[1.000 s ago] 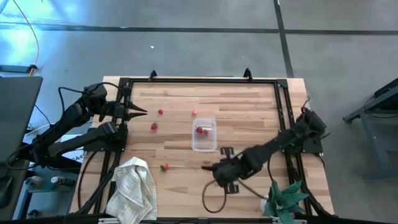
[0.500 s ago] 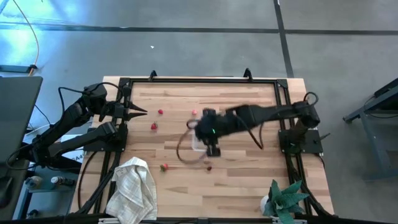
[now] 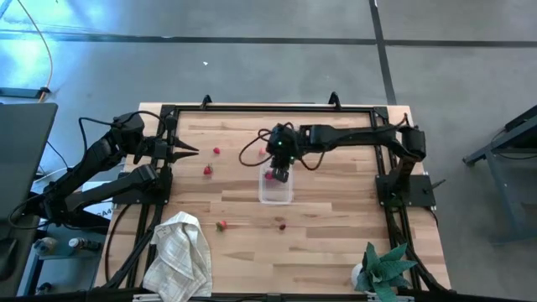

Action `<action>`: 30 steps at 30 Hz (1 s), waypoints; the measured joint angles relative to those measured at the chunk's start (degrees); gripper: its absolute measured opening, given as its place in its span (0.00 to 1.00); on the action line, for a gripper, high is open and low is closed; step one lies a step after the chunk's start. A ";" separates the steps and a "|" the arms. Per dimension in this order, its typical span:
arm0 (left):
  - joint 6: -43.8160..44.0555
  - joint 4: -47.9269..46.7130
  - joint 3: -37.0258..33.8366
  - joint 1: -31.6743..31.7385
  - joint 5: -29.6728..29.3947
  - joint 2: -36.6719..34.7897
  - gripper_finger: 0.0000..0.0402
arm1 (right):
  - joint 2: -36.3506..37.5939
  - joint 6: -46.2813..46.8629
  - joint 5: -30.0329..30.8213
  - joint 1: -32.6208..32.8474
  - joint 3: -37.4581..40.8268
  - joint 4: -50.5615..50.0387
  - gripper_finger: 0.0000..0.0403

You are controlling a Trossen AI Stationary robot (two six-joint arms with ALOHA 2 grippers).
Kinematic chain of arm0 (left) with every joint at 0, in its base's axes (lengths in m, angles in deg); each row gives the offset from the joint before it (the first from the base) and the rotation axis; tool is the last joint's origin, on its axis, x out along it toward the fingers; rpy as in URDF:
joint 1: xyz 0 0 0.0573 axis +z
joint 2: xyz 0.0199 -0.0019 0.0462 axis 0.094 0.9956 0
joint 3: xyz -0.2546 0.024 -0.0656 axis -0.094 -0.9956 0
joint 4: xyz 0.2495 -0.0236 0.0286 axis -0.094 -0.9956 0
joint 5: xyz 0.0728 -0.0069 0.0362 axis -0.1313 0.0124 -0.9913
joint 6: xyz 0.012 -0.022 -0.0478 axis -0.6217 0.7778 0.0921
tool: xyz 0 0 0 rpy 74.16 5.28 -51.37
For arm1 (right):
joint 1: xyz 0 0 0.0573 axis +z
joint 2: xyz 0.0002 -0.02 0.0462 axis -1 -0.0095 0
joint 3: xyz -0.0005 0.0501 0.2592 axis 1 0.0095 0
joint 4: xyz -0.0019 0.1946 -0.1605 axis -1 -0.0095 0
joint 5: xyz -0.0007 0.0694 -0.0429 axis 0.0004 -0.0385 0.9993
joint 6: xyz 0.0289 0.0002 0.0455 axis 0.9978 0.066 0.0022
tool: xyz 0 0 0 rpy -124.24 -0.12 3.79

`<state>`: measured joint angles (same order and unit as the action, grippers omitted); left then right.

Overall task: Pick and placing Produce into tupperware
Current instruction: Put the black cherry into the transparent bin

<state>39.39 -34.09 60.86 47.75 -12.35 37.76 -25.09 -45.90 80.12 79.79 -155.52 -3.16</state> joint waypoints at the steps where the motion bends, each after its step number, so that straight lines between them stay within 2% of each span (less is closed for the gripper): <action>1: 0.00 0.00 0.00 0.02 0.00 0.00 0.07 | -0.01 1.45 -0.94 -0.33 1.56 1.99 0.24; 5: 0.00 0.00 0.00 0.00 0.02 0.00 0.07 | -0.02 5.57 -1.61 -0.61 6.16 3.10 0.24; 10: 0.00 0.00 0.00 0.00 0.02 0.00 0.07 | -0.02 4.68 -1.62 0.68 8.89 3.84 0.24; 20: 0.00 0.00 0.00 0.02 0.00 0.00 0.07 | -3.24 -0.94 -1.46 2.94 9.11 3.78 0.24; 30: 0.00 0.02 -0.02 0.00 0.00 0.00 0.07 | -6.51 -4.05 -3.87 3.83 9.15 3.99 0.24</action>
<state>39.39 -34.07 60.84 47.74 -12.35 37.76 -31.60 -49.95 76.25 83.63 -146.37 0.83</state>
